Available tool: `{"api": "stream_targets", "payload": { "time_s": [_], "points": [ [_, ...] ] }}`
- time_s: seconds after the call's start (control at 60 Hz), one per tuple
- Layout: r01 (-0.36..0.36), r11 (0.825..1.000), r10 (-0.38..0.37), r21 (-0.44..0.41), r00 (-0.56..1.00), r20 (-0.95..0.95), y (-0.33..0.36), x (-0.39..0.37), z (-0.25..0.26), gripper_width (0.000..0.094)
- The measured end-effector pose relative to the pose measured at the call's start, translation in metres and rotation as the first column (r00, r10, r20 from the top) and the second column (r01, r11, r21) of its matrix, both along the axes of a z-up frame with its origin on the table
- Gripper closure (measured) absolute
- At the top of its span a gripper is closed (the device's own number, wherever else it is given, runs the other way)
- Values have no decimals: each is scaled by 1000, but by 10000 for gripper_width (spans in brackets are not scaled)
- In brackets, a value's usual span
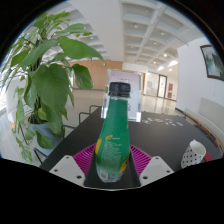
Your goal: Pour water
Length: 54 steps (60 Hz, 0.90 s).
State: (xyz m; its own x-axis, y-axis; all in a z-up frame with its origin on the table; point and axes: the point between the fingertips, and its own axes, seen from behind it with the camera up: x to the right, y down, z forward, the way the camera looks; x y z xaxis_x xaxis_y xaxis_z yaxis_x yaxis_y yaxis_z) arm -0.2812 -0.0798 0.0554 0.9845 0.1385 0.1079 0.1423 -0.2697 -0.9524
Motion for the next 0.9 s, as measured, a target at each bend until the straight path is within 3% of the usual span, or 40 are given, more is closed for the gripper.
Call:
{"api": "stream_targets", "payload": {
  "time_s": [0.2, 0.333, 0.55, 0.65, 0.733, 0.833, 0.9],
  "points": [
    [-21, 999, 23, 35, 998, -53, 1, -4, 3, 520],
    [-60, 997, 66, 52, 992, -104, -7, -10, 20, 525],
    [-139, 971, 214, 195, 871, -443, -33, -14, 137, 522],
    [-170, 955, 290, 242, 696, -656, -51, -7, 192, 522],
    [-210, 942, 328, 260, 431, -841, -56, 17, 220, 522],
    [-225, 934, 296, 279, 46, -954, -57, 47, 246, 524],
    [-208, 938, 239, 276, -187, -953, -51, 80, 246, 525]
  ]
}}
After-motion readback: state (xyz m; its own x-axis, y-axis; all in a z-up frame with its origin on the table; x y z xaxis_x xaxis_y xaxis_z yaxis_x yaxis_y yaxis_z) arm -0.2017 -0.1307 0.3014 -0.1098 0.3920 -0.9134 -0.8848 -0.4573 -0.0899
